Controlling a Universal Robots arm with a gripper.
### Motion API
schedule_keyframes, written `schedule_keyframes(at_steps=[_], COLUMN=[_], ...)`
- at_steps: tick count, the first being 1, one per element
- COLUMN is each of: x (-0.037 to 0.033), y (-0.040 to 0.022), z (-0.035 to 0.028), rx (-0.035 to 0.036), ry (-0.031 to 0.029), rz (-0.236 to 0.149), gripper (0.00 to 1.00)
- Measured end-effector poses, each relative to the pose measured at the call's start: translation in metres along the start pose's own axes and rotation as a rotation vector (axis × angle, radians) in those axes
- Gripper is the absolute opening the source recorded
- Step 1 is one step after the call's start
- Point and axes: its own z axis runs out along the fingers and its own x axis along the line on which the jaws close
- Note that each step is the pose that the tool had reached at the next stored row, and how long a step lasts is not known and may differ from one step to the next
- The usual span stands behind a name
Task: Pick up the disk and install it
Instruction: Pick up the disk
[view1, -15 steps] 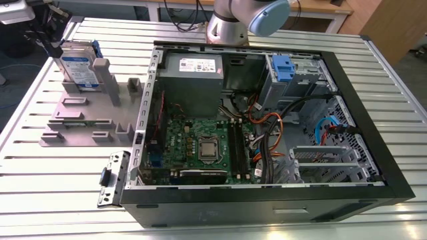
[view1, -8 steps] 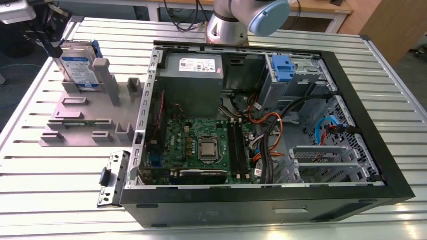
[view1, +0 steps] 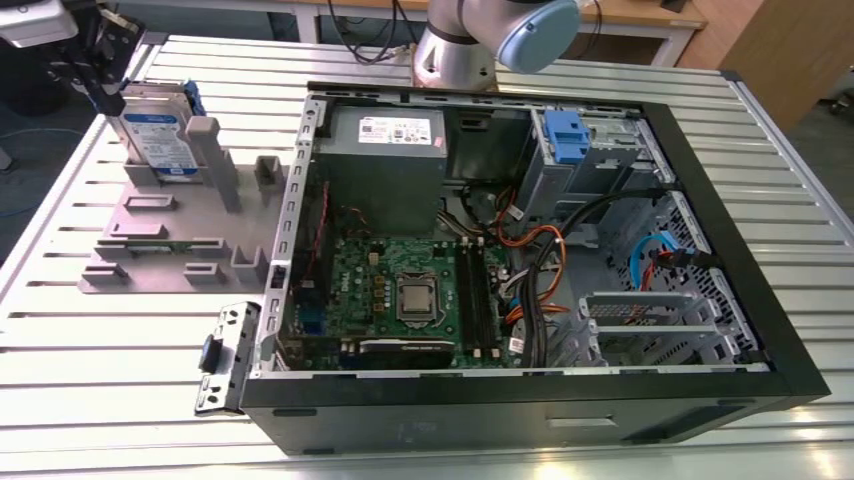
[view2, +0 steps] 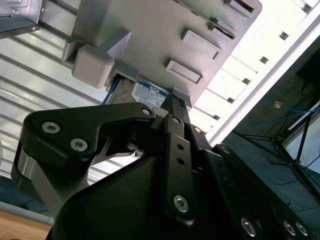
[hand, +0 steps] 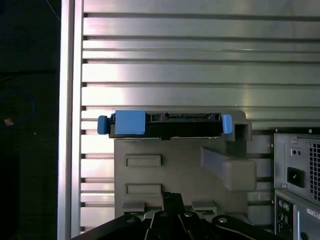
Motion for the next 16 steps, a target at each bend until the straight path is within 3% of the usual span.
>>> schedule_keyframes(at_steps=[16], x=[0.0001], y=[0.0000], z=[0.0000], rx=[0.0007], ry=[0.0012], rz=[-0.030], gripper=[0.10])
